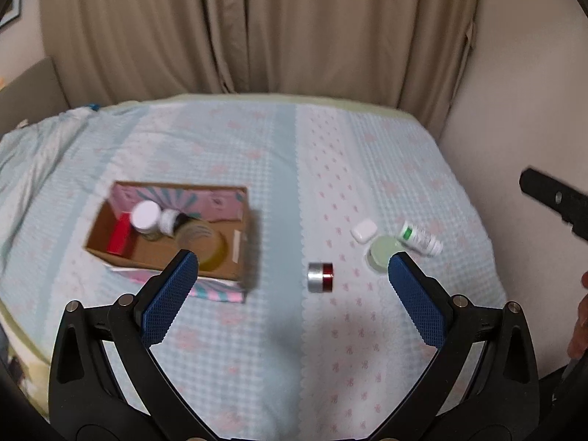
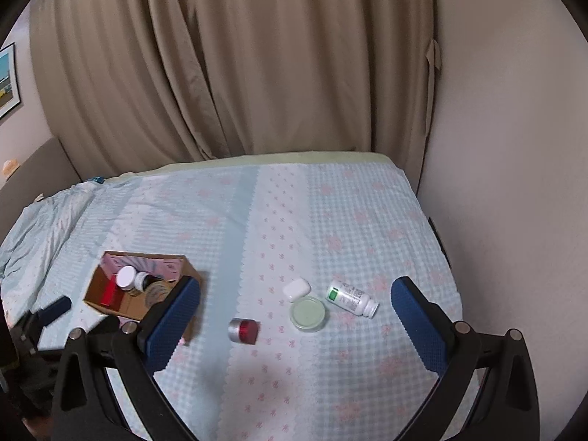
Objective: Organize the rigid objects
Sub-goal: 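Withdraw both tools from the box toward the remaining items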
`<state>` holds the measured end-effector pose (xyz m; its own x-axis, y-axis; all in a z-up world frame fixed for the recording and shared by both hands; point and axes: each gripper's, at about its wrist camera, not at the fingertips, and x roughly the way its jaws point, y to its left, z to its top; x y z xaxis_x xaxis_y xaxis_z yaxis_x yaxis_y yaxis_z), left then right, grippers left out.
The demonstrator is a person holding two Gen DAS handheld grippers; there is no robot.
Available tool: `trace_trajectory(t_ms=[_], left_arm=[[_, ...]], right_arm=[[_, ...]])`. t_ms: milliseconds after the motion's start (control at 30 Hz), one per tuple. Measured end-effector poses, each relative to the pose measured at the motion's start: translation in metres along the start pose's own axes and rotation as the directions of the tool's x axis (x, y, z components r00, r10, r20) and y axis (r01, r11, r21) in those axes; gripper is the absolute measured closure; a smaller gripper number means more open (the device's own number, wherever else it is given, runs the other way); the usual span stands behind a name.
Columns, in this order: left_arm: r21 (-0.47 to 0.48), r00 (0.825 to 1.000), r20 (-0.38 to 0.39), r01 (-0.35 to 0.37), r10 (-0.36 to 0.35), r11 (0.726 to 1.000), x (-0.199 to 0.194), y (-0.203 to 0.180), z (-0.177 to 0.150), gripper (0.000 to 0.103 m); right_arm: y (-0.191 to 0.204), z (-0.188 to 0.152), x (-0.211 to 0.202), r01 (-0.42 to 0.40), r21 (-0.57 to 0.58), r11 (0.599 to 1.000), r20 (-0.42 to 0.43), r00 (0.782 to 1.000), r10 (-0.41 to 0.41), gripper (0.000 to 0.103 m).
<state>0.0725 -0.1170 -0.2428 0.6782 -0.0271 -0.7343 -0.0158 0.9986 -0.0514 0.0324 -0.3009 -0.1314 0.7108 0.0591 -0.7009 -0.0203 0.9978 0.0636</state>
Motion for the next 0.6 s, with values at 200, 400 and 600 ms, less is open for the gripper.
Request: trace_trajectory(t_ms=[200,400,600], left_arm=[[0.018,0.999,-0.026,0.033,-0.033,0.999,0.088,-0.016,-0.039,0.000],[0.020,0.998,-0.051,0.034,-0.033,0.999,0.168,-0.018,-0.073,0.001],[0.045,0.996,-0.079,0.043,-0.039,0.998,0.233,-0.025,-0.099,0.010]], right_arm=[[-0.015,-0.036,0.063,0.015,0.001,1.000,-0.020,1.000,-0.015,0.000],[-0.019,-0.082,0.130,0.019,-0.023,1.000,-0.047,0.999,-0.020,0.000],[-0.025,-0.125,0.200,0.023,-0.029,0.999,-0.087,0.996,-0.025,0.000]])
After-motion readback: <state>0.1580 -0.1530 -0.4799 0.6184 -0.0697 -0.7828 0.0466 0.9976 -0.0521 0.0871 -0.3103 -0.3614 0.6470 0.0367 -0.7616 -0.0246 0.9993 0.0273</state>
